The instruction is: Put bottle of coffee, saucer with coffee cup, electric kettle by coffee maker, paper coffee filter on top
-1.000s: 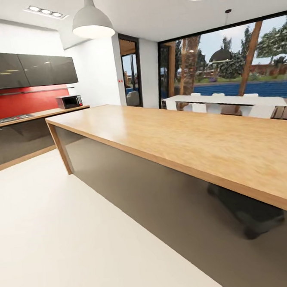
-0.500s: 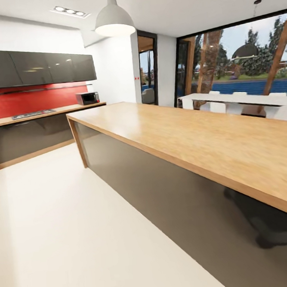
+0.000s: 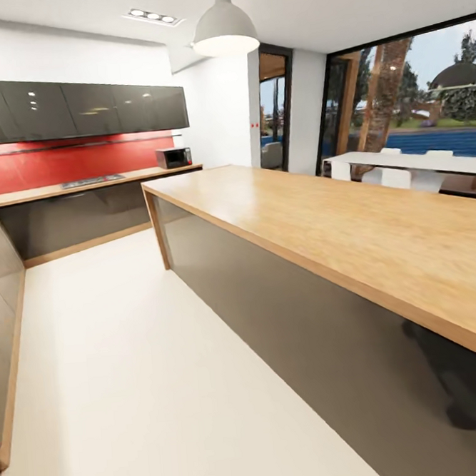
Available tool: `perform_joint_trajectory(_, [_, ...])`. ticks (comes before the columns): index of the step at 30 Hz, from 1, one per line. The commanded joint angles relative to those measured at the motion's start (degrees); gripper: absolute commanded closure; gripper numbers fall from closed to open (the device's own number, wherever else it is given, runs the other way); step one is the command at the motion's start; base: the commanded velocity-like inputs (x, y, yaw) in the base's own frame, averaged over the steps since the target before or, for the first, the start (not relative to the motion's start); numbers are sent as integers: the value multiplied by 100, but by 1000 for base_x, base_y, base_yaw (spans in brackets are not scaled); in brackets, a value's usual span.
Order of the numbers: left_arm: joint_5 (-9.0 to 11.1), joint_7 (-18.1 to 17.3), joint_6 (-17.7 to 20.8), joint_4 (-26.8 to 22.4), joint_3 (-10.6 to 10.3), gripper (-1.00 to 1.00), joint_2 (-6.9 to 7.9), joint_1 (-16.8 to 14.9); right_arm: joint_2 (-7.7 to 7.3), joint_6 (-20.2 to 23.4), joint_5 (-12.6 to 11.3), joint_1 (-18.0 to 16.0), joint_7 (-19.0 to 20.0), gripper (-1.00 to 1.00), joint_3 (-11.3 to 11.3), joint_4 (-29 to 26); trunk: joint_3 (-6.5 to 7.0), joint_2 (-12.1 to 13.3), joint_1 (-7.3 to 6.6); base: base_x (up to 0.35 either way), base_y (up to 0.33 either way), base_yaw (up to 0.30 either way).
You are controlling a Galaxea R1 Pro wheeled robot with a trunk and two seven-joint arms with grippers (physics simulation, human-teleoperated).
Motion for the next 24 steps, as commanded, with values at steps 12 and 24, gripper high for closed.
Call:
perform_joint_trajectory(12, [0, 6, 8, -964, 0, -100, 385, -879, -233, -4, -1, -7, -18, -100, 1, -2453, 144, 477, -263, 0, 0, 243])
perform_joint_trajectory(24, [22, -19, -295, -984, 550, -100, 391, -1273, -175, -18, -69, -7, -1, -100, 23, -2620, 292, 958, -527, 0, 0, 243])
